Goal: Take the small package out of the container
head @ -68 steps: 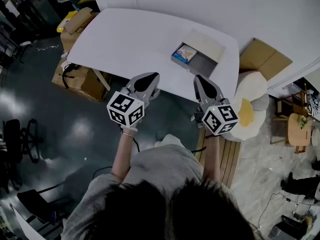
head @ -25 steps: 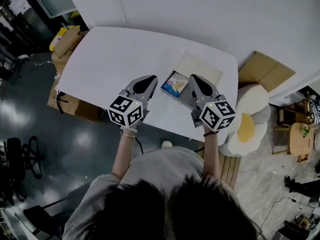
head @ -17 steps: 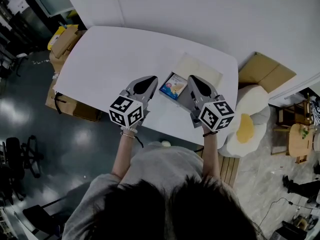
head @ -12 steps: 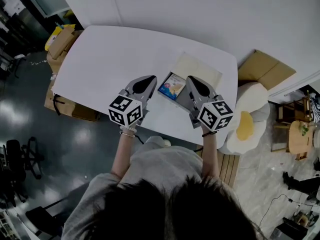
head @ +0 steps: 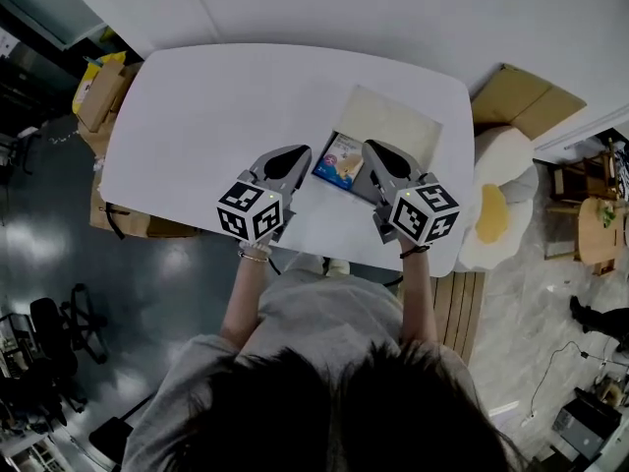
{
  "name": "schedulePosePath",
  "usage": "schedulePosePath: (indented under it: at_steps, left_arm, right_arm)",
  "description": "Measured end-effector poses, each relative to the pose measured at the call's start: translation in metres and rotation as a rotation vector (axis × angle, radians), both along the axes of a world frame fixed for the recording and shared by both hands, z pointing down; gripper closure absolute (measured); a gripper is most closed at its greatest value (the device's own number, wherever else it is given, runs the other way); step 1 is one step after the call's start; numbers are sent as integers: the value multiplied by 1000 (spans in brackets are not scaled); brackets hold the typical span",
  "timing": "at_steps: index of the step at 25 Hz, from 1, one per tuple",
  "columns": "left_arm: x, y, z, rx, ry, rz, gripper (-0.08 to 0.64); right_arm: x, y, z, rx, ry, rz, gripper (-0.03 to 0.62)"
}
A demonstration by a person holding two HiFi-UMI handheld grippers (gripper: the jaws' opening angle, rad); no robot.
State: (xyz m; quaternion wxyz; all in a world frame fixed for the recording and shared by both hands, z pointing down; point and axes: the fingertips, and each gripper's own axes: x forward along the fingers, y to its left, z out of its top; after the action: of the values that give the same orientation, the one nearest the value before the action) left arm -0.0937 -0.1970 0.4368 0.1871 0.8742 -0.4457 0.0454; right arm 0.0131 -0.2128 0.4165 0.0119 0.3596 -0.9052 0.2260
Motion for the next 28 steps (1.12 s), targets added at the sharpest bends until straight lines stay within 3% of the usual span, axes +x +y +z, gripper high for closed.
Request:
schedulePosePath:
  at_steps: [11,28]
  left_arm:
    - [0,-16,36,-107,10,65,569]
    - [5,-20,72,-199,5,140,569]
  right_arm:
    - [5,-10,50,-189,13,29,578]
    - [5,-4,108,-453,46,14,578]
